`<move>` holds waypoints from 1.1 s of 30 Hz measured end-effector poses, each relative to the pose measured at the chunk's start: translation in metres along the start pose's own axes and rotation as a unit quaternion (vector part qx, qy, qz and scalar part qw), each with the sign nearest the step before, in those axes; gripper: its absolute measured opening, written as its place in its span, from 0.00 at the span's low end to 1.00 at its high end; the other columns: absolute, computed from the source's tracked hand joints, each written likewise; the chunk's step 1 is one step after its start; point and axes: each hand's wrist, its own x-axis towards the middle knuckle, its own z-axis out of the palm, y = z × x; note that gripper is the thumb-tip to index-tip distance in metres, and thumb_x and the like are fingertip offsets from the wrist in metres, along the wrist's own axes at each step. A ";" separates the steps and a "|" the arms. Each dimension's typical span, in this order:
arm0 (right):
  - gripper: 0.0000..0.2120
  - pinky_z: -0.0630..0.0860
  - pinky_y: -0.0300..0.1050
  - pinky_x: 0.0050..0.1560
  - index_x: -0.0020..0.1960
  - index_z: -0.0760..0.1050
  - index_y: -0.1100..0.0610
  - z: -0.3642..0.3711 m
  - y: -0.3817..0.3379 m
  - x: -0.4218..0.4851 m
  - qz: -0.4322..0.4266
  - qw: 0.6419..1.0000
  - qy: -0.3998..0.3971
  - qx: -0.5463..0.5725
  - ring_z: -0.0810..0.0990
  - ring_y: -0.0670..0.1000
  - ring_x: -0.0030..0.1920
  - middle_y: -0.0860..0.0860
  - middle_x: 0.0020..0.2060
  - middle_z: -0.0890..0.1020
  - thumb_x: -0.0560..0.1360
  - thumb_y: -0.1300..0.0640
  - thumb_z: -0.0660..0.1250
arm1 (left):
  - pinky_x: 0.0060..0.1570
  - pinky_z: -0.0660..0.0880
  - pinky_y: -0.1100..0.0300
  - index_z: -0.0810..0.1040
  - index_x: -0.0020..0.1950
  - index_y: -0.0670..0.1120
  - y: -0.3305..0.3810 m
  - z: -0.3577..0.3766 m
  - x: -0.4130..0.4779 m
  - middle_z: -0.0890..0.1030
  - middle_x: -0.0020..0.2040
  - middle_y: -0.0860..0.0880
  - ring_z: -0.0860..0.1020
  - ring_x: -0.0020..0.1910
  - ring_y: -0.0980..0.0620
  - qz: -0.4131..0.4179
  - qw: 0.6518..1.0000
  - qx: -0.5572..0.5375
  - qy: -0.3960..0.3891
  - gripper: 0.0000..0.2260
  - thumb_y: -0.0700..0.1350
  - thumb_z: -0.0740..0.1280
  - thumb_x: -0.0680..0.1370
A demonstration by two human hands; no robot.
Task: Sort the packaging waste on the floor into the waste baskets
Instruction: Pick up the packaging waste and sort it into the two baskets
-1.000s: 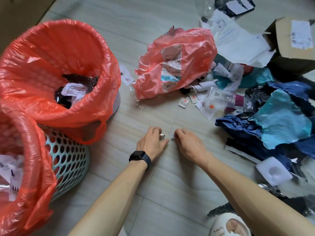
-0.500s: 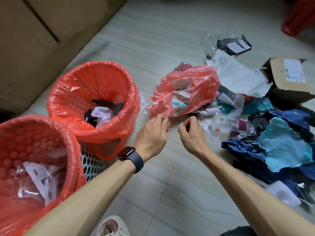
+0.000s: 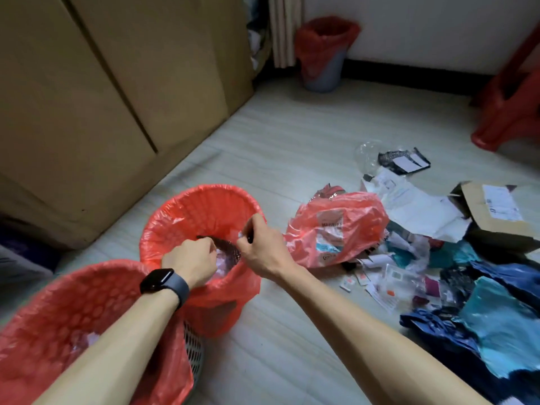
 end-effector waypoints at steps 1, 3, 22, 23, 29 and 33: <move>0.04 0.72 0.49 0.44 0.50 0.71 0.55 0.004 0.001 0.002 0.005 1.000 -0.013 -0.015 0.79 0.60 0.46 0.57 0.44 0.82 0.76 0.57 0.63 | 0.53 0.75 0.53 0.75 0.62 0.58 -0.001 0.002 -0.001 0.80 0.61 0.47 0.79 0.59 0.42 0.011 1.000 0.001 -0.019 0.14 0.55 0.58 0.79; 0.06 0.74 0.49 0.47 0.53 0.73 0.55 0.012 0.002 0.004 0.014 0.999 -0.031 -0.026 0.80 0.59 0.50 0.56 0.47 0.83 0.77 0.56 0.63 | 0.56 0.75 0.53 0.74 0.65 0.58 0.000 0.003 -0.004 0.79 0.63 0.49 0.78 0.61 0.43 0.031 0.998 -0.015 -0.055 0.17 0.58 0.58 0.78; 0.25 0.72 0.38 0.62 0.69 0.73 0.53 -0.015 0.017 -0.014 -0.002 1.000 -0.018 0.009 0.79 0.51 0.61 0.52 0.62 0.81 0.74 0.65 0.60 | 0.62 0.72 0.52 0.71 0.69 0.60 -0.002 -0.006 -0.011 0.62 0.76 0.52 0.74 0.66 0.43 0.033 0.996 -0.029 -0.073 0.19 0.49 0.59 0.78; 0.21 0.72 0.40 0.63 0.67 0.74 0.54 -0.019 0.028 -0.014 0.005 1.000 0.008 0.021 0.79 0.49 0.61 0.51 0.62 0.81 0.75 0.63 0.62 | 0.59 0.72 0.52 0.70 0.69 0.58 0.003 -0.012 -0.013 0.67 0.73 0.51 0.75 0.64 0.43 0.025 0.998 -0.008 -0.057 0.19 0.49 0.58 0.78; 0.20 0.73 0.54 0.64 0.66 0.70 0.57 -0.072 0.112 0.000 0.124 0.985 0.100 -0.073 0.76 0.57 0.62 0.58 0.61 0.75 0.76 0.51 0.66 | 0.49 0.74 0.51 0.70 0.64 0.50 0.045 -0.034 -0.017 0.77 0.60 0.47 0.78 0.57 0.41 0.038 0.991 0.105 0.073 0.15 0.49 0.57 0.78; 0.39 0.75 0.62 0.60 0.77 0.52 0.48 -0.105 0.141 0.024 0.210 0.955 0.110 -0.180 0.78 0.66 0.61 0.63 0.76 0.57 0.74 0.41 0.69 | 0.52 0.73 0.48 0.69 0.69 0.51 0.112 -0.021 0.002 0.71 0.65 0.46 0.74 0.61 0.41 0.118 0.988 0.020 0.096 0.18 0.51 0.57 0.79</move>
